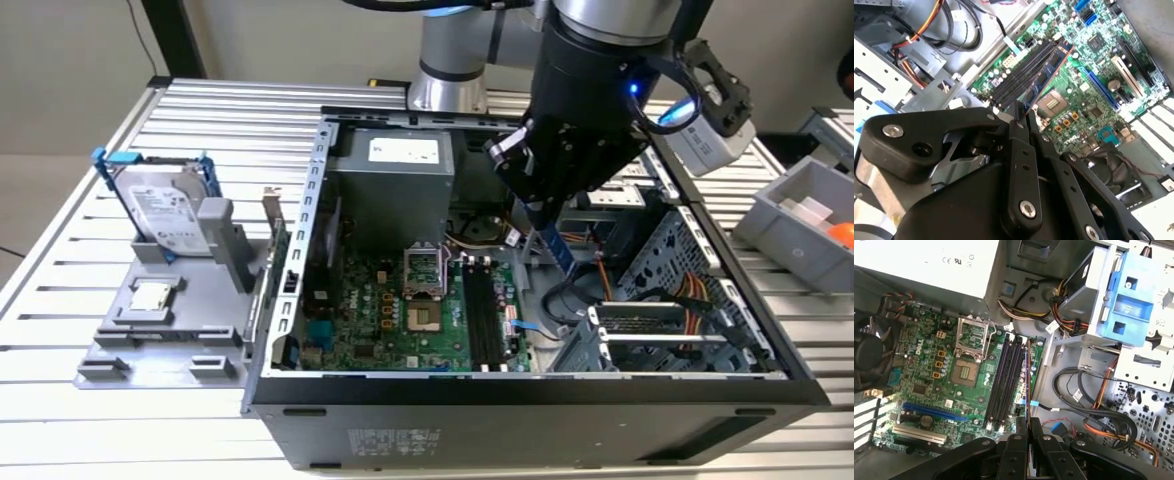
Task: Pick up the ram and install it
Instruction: 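Insert the ram into the slot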
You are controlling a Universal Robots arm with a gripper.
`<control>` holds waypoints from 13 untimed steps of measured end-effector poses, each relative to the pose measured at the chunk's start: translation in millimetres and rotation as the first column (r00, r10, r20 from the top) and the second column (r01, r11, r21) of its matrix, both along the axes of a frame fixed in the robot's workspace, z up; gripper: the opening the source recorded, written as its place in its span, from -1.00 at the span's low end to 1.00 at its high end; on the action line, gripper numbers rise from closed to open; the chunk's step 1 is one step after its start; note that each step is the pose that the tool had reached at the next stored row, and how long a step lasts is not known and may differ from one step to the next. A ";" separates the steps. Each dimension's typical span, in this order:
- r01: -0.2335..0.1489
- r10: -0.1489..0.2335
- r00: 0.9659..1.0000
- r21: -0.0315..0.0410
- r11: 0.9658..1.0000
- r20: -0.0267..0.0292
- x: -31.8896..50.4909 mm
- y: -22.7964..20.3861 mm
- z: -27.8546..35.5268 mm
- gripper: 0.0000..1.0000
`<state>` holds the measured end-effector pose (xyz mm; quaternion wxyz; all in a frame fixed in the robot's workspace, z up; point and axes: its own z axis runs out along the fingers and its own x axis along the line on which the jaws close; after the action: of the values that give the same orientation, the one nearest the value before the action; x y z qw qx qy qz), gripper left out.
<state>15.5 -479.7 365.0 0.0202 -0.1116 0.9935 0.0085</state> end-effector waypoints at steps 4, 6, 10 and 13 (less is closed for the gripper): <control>0.000 0.000 1.000 -0.001 1.000 -0.001 0.0 0.1 -1.1 -1.00; 0.000 0.000 1.000 0.000 1.000 -0.001 0.0 0.2 -1.3 -1.00; 0.019 -0.019 1.000 0.001 1.000 -0.001 0.0 0.4 -1.3 -1.00; 0.045 -0.045 0.999 0.004 0.999 -0.001 0.0 0.5 -1.4 -1.00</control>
<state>15.5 -479.1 363.6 0.0202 -0.0890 0.9958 0.0102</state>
